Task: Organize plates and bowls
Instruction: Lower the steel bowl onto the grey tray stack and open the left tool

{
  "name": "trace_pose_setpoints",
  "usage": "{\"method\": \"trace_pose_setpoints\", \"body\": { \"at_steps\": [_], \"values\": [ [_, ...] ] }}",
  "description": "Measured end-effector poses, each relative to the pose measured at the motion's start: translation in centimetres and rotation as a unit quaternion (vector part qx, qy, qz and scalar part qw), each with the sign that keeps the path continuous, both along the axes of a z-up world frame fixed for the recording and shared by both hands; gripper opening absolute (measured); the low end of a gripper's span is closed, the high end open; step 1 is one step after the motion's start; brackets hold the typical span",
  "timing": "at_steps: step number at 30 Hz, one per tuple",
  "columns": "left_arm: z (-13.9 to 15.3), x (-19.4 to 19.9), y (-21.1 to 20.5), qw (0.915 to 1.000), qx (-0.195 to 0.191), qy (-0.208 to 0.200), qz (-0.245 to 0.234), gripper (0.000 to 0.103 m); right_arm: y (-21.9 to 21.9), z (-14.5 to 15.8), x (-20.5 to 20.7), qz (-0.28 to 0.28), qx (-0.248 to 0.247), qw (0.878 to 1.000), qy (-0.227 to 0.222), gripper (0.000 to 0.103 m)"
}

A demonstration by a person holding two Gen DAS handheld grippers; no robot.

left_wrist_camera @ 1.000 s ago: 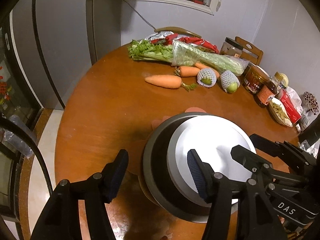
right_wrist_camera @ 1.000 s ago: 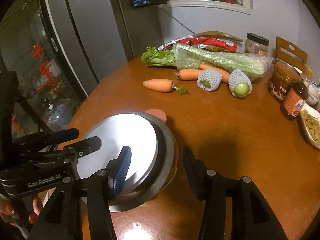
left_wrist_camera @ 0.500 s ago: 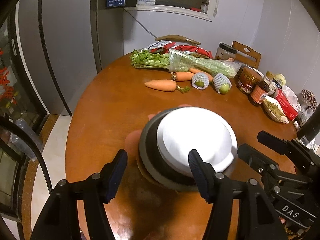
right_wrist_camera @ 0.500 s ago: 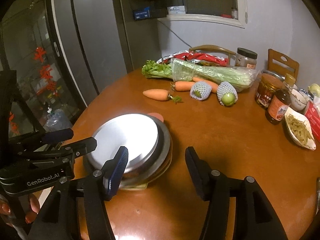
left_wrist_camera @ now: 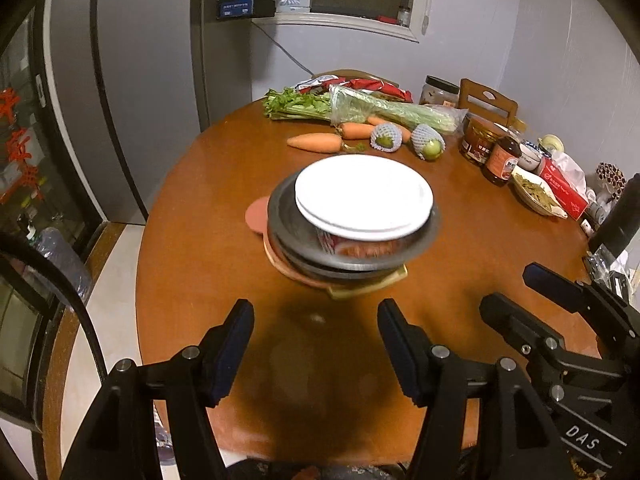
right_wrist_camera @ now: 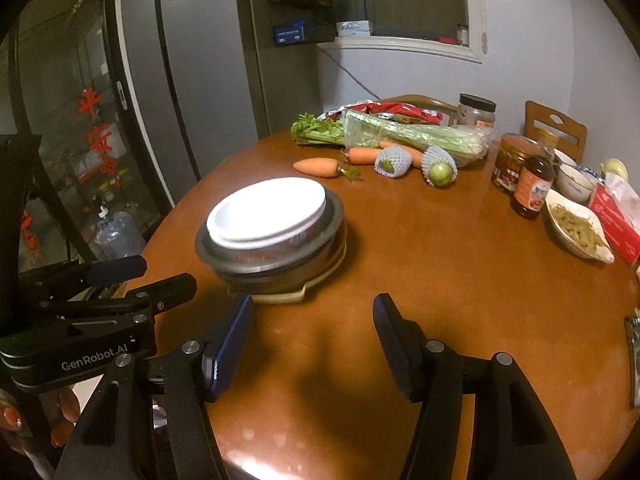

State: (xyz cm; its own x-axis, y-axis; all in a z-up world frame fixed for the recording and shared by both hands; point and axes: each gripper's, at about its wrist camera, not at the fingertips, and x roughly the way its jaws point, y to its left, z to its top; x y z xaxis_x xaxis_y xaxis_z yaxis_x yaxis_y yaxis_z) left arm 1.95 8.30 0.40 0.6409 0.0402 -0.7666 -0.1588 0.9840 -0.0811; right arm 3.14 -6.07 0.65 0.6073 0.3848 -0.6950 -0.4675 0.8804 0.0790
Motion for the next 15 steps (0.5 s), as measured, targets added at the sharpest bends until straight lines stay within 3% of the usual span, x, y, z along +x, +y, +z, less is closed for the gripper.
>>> {"method": "trace_pose_setpoints", "body": {
  "at_steps": [11,15],
  "values": [
    [-0.1,-4.5,-2.6,0.9997,0.018,-0.013,-0.013,0.065,-2.6,-0.1,-5.3,-0.012,0.002,1.000,-0.020,0.064],
    [-0.2,-5.7,-3.2,0.9997,0.008,-0.014,-0.017,0.066,-3.4,-0.2,-6.7,-0.018,0.001,1.000,-0.024,0.064]
  ]
}}
